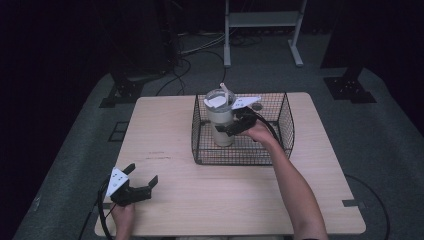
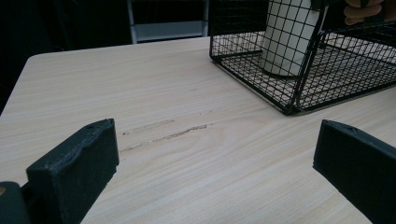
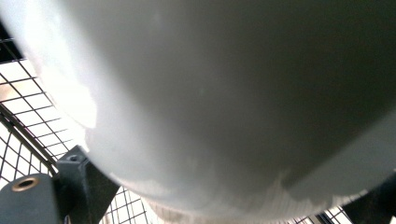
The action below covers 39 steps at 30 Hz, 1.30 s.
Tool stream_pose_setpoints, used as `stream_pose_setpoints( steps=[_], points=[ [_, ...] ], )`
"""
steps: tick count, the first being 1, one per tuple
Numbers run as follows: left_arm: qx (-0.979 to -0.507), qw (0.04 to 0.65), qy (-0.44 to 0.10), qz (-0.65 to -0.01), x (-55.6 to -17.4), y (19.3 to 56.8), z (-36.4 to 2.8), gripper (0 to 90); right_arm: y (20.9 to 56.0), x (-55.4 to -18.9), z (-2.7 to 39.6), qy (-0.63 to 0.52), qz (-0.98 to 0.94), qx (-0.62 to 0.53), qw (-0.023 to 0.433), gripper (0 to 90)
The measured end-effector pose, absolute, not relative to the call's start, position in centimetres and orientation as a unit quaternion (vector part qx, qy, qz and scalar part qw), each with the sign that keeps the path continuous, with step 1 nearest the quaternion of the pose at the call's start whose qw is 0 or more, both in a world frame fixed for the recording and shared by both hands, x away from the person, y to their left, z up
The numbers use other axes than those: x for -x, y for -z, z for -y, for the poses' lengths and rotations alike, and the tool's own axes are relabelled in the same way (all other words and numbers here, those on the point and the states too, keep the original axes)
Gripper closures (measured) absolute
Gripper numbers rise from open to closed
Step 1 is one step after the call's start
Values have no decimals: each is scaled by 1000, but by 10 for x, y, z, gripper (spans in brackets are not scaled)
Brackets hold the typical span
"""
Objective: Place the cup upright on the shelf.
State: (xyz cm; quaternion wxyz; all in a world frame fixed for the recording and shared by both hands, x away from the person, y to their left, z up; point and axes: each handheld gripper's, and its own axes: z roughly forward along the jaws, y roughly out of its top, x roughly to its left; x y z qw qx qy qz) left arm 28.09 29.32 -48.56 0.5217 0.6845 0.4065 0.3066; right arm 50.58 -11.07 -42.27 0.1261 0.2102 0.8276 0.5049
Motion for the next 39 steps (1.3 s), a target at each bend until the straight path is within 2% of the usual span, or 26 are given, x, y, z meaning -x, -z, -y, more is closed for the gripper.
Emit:
stream_pose_setpoints(
  steps=[20,25,39],
  points=[
    [-685,521,-307,-406,-280,486,-293,0,417,-496,126,-481,-841,-213,131,93],
    [-685,520,-307,-406,-280,486,-292,0,409,-490,133,-480,-840,-215,132,132],
    [-685,520,-308,-407,-280,486,-292,0,395,-483,152,-477,-836,-239,128,131]
  ],
)
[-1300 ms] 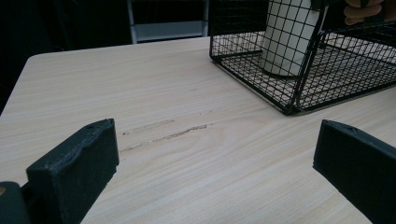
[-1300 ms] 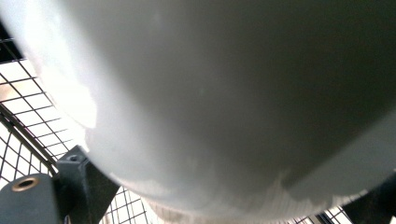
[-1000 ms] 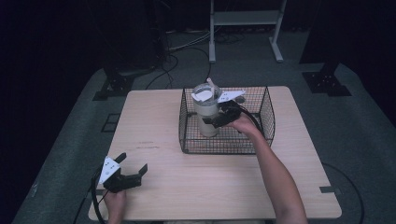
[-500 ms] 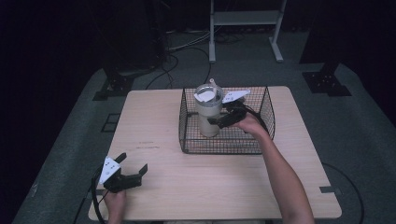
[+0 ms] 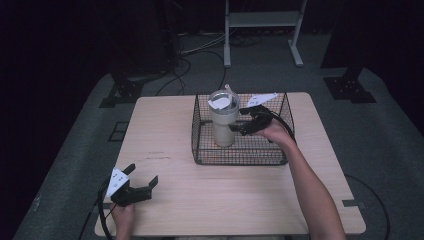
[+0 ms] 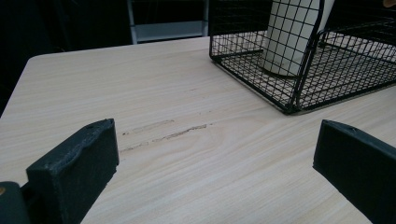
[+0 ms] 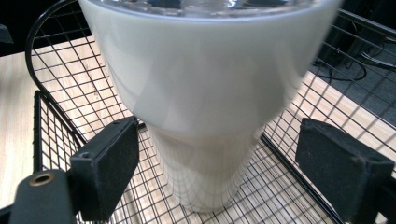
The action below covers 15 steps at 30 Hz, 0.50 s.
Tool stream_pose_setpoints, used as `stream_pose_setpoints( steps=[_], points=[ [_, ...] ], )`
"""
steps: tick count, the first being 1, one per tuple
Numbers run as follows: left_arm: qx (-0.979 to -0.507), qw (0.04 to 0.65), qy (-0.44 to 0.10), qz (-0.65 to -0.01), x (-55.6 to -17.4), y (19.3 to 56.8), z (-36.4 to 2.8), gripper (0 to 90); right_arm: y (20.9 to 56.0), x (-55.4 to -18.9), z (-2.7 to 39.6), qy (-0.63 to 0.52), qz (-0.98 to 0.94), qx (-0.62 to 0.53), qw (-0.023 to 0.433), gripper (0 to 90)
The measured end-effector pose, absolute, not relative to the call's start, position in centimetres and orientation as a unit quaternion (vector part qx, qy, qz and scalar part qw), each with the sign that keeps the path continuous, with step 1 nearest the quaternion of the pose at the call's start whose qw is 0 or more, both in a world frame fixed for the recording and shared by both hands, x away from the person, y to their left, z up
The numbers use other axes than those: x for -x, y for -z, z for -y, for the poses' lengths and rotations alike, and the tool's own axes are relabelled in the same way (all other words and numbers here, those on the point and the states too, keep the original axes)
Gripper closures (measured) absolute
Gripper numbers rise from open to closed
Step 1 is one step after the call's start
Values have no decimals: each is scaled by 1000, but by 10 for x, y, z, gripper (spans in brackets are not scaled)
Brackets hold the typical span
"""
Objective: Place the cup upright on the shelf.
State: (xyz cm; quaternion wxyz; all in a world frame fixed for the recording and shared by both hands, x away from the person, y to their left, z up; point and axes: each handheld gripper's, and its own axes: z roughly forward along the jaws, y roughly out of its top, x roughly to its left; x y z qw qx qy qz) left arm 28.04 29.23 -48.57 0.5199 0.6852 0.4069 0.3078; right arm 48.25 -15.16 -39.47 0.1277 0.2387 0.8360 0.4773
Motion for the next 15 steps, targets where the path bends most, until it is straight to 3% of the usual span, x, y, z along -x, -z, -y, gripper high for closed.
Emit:
stream_pose_setpoints(
  steps=[15],
  points=[
    [-687,518,-308,-407,-281,486,-292,0,377,-472,170,-475,-831,-257,134,131]
  ],
)
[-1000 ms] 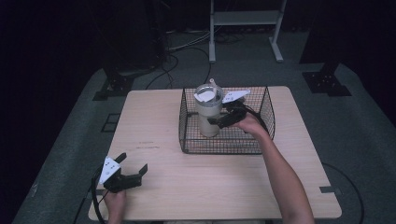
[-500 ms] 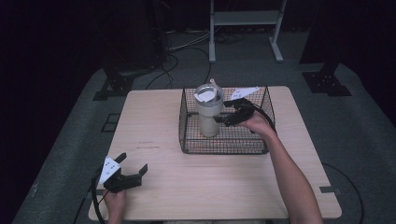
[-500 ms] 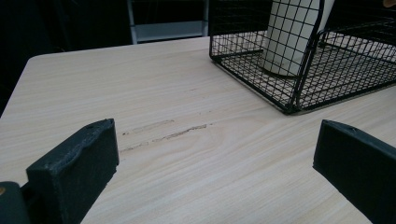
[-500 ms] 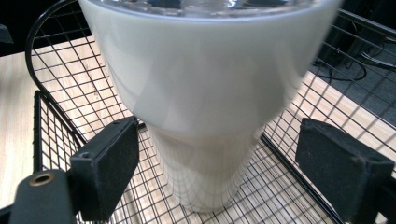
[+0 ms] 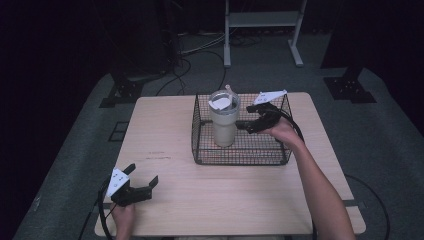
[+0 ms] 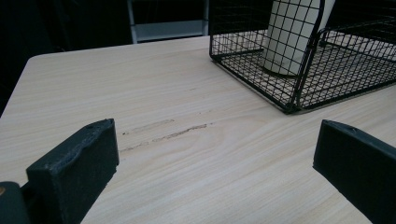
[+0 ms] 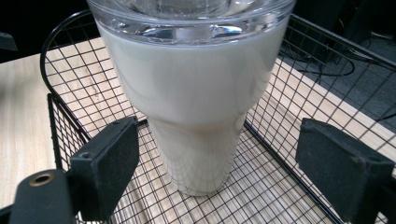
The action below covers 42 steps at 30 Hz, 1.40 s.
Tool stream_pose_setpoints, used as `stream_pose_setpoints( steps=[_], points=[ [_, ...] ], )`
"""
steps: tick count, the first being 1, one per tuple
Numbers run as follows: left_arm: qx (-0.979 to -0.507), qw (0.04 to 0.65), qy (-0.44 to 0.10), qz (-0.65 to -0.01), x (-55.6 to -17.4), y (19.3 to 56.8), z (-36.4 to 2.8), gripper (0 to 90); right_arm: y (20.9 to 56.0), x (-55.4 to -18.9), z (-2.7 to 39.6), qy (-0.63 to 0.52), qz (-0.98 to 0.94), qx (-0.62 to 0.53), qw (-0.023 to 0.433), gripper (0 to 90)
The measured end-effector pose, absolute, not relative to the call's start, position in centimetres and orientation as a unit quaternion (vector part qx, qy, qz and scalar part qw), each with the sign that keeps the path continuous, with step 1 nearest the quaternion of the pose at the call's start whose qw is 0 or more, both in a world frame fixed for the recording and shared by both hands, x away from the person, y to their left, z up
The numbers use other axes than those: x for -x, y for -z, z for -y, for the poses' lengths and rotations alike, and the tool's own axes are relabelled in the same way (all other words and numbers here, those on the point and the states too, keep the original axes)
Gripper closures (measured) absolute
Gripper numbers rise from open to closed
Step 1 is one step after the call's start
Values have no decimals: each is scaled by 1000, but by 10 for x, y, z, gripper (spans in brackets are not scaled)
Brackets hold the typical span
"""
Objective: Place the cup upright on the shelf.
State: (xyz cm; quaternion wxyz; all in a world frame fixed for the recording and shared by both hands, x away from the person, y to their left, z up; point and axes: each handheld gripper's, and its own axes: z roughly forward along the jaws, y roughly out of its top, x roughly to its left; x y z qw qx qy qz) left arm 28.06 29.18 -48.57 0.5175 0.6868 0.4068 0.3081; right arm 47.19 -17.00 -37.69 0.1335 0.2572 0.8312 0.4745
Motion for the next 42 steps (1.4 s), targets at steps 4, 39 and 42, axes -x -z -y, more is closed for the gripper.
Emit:
stream_pose_setpoints(
  steps=[4,39,42],
  points=[
    [-687,517,-308,-407,-281,486,-292,0,373,-469,175,-474,-830,-260,136,131],
    [-689,514,-310,-406,-281,486,-291,0,344,-436,204,-478,-826,-256,156,131],
    [-689,513,-310,-406,-281,486,-291,0,343,-430,206,-477,-827,-250,158,132]
  ],
)
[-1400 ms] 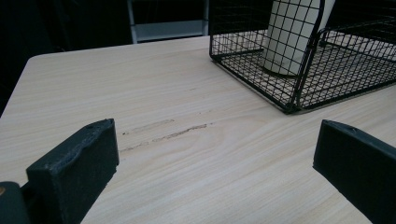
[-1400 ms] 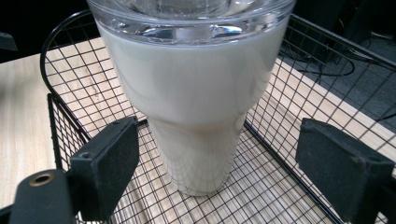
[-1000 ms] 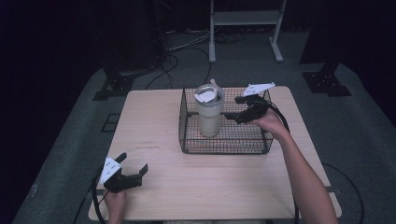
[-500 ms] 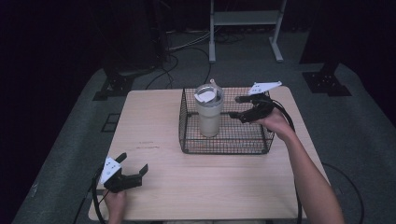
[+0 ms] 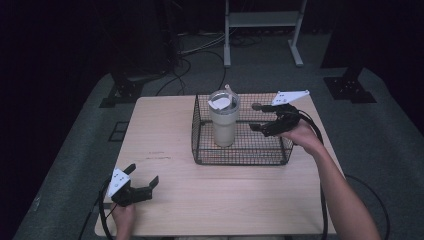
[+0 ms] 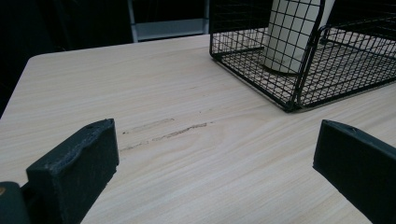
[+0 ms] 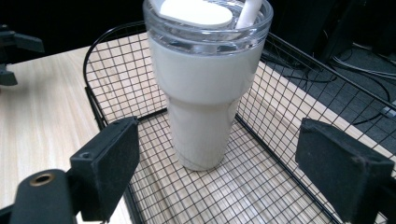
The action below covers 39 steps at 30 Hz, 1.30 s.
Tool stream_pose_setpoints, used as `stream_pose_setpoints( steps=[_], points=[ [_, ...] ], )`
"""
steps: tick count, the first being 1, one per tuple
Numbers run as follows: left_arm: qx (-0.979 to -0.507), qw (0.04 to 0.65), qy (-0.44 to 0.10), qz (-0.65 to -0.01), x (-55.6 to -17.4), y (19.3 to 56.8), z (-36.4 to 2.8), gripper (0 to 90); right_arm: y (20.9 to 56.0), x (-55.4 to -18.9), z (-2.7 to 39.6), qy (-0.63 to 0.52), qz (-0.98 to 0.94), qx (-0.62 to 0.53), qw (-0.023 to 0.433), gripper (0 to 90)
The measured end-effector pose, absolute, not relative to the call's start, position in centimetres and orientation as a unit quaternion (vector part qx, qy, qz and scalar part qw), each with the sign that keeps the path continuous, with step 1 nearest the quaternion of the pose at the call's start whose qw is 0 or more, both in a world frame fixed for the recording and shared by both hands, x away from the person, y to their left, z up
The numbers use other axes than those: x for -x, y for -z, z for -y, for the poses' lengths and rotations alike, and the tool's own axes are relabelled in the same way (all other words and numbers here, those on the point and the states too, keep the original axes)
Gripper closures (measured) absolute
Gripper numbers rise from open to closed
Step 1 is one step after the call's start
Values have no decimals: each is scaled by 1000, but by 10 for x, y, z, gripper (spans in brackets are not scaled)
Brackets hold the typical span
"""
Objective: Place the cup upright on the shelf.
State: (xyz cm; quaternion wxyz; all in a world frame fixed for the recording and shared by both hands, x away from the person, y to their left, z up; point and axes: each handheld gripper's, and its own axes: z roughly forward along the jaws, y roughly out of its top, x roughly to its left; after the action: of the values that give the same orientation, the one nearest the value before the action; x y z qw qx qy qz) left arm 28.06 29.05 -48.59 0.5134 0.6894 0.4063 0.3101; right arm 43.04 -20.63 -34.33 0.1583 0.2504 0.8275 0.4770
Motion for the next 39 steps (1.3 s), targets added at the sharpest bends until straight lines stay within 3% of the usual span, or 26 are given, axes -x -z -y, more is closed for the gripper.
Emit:
stream_pose_setpoints(
  steps=[39],
  points=[
    [-690,511,-310,-408,-281,486,-290,0,370,-371,232,-495,-827,-227,139,133]
  ],
)
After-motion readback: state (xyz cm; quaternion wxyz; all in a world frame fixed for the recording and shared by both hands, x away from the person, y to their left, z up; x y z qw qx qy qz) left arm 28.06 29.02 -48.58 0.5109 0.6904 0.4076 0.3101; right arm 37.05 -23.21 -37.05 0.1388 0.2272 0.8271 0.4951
